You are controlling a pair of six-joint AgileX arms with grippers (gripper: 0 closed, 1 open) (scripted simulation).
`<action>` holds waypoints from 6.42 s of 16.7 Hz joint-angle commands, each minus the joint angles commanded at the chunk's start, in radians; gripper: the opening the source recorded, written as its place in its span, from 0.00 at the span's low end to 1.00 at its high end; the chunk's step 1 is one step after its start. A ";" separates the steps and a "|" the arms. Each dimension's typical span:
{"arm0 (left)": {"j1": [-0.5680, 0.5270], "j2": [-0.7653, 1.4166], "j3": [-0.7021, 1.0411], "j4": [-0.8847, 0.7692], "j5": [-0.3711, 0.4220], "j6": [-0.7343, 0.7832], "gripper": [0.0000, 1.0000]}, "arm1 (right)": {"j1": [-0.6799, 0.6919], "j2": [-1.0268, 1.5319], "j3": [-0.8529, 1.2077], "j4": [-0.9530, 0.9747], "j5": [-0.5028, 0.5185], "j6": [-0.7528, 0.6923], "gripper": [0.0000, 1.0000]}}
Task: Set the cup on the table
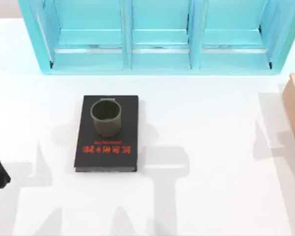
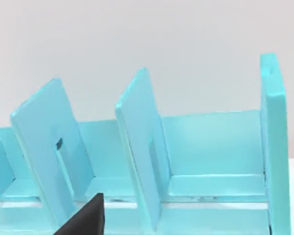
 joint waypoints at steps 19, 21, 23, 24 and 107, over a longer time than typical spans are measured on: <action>0.000 0.000 0.000 0.000 0.000 0.000 1.00 | 0.562 1.860 1.761 -1.194 0.167 0.542 1.00; 0.000 0.000 0.000 0.000 0.000 0.000 1.00 | 0.596 1.992 1.927 -1.266 0.194 0.582 1.00; 0.000 0.000 0.000 0.000 0.000 0.000 1.00 | 0.624 2.096 2.074 -1.320 0.220 0.617 1.00; 0.000 0.000 0.000 0.000 0.000 0.000 1.00 | 0.635 2.137 2.136 -1.339 0.232 0.632 1.00; 0.000 0.000 0.000 0.000 0.000 0.000 1.00 | 0.282 1.937 1.755 -1.344 0.078 0.304 0.00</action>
